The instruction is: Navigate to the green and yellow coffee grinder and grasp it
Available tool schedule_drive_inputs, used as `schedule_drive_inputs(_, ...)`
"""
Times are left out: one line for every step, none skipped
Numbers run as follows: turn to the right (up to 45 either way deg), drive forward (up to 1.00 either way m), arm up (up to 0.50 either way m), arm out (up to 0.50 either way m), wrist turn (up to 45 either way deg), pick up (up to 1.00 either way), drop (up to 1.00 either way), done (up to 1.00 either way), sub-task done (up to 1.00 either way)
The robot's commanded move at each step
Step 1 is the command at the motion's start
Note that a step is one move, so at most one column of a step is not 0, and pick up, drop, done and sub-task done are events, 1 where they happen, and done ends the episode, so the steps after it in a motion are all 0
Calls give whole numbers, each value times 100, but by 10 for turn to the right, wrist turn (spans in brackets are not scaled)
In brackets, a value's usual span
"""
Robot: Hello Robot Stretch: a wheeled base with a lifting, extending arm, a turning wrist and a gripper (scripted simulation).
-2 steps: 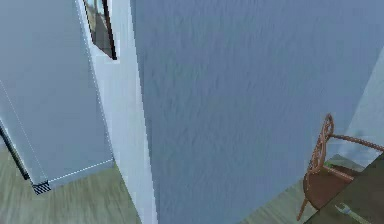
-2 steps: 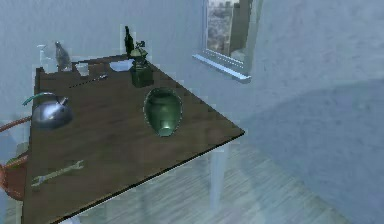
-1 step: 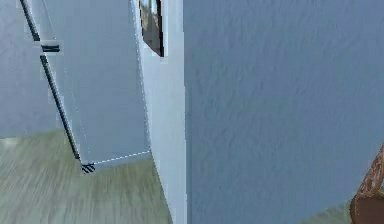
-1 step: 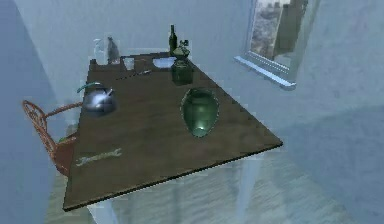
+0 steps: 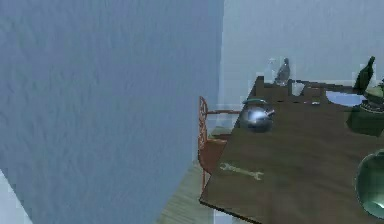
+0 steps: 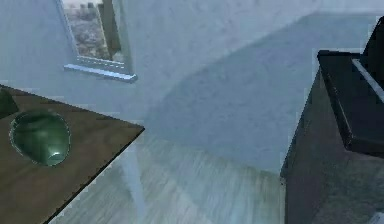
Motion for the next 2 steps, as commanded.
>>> schedule_drive_inputs(450,0,0,0,0,0,0,0,0)
schedule_drive_inputs(450,0,0,0,0,0,0,0,0)
